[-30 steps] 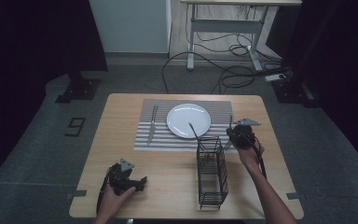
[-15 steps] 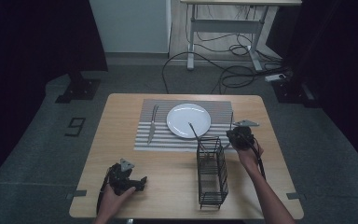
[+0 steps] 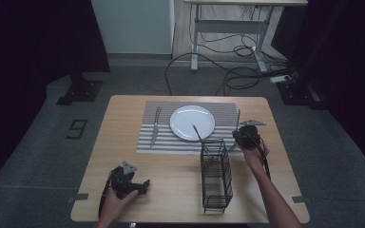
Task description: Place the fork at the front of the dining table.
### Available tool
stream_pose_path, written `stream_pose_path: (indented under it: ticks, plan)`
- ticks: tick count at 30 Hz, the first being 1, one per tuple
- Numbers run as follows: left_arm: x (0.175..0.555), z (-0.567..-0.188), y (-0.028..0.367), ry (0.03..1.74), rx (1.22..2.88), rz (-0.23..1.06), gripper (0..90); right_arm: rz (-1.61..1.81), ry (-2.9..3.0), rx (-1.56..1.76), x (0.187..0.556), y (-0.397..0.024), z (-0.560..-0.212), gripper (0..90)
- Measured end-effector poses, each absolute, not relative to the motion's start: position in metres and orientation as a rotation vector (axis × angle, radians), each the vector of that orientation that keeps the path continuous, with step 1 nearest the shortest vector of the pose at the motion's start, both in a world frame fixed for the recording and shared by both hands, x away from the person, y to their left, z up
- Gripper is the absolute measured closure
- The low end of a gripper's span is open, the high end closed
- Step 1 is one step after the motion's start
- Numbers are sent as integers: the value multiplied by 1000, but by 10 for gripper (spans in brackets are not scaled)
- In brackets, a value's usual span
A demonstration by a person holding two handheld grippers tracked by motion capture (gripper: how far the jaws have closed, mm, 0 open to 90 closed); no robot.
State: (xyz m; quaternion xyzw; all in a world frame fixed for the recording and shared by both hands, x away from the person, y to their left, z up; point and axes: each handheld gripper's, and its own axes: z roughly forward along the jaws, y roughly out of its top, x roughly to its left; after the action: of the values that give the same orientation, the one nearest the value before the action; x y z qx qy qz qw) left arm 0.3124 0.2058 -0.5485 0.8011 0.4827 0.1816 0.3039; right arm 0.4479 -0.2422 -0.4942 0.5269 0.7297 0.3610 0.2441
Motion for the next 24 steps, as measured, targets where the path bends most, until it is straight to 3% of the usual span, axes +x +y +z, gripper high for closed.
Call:
stream_pose_path:
  ticks: [24]
  plan:
    - [312, -548, 206, 1279, 2122, 481, 0, 979, 1973, 1491, 462, -236, -502, 862]
